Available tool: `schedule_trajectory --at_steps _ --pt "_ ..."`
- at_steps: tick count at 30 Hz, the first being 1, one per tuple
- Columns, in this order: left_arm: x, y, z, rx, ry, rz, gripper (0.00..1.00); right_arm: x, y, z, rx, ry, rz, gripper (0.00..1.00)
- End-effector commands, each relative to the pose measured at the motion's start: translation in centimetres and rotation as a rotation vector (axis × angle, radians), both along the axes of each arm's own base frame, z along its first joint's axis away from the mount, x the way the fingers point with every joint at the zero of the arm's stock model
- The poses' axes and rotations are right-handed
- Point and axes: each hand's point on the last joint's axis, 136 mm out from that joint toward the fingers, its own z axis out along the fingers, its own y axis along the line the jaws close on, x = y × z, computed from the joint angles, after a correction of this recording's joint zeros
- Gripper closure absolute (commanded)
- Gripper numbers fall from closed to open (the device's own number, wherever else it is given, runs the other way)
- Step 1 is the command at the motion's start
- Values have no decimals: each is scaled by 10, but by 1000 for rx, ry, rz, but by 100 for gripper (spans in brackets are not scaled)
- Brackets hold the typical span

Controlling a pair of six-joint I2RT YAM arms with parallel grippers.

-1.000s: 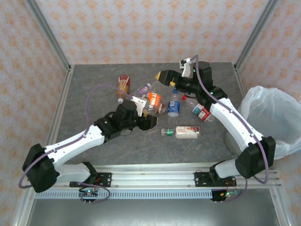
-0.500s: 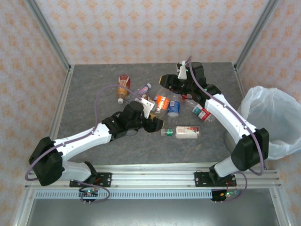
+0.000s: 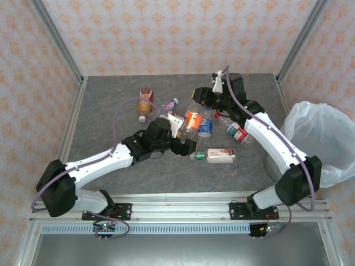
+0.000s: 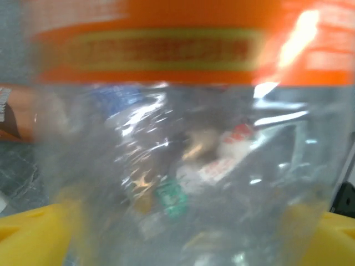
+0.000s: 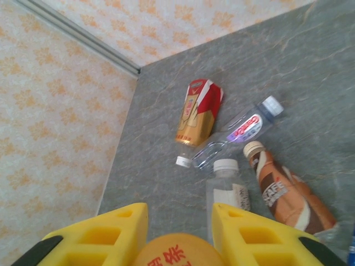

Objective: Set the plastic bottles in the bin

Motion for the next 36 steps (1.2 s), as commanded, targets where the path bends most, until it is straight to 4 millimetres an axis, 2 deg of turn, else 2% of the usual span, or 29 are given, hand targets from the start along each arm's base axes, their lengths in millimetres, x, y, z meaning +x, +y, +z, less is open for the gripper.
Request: schedule_trajectory --at_steps 1,5,7,12,15,18,21,26,31,33,36 --pt "1 9 24 -24 -82 31 0 -7 -34 26 -111 -111 -115 100" --pt "1 22 42 -81 -162 83 0 -17 -76 44 -253 -213 -249 100" --pt "6 33 46 -82 -193 147 0 -25 -101 63 -319 -273 -339 100" --pt "24 77 37 -60 -238 395 0 -73 -167 143 -383 -504 -572 100" --pt "32 94 25 -50 -229 501 0 -106 -202 178 -386 -609 -708 100" --pt "38 89 16 -99 -182 486 0 -136 -231 202 -388 -689 -821 100" --pt "41 87 15 -157 -205 493 0 -161 -254 221 -410 -744 -918 100" --pt "44 98 11 -62 -212 525 0 -191 -293 244 -538 -781 -1103 100" --pt "40 97 8 -86 -194 494 0 -206 -319 257 -725 -748 -1262 100" --pt "41 99 5 -85 -185 507 0 -206 -325 257 -801 -726 -1311 100" --pt "45 104 1 -93 -168 528 0 -204 -330 246 -837 -704 -1370 100"
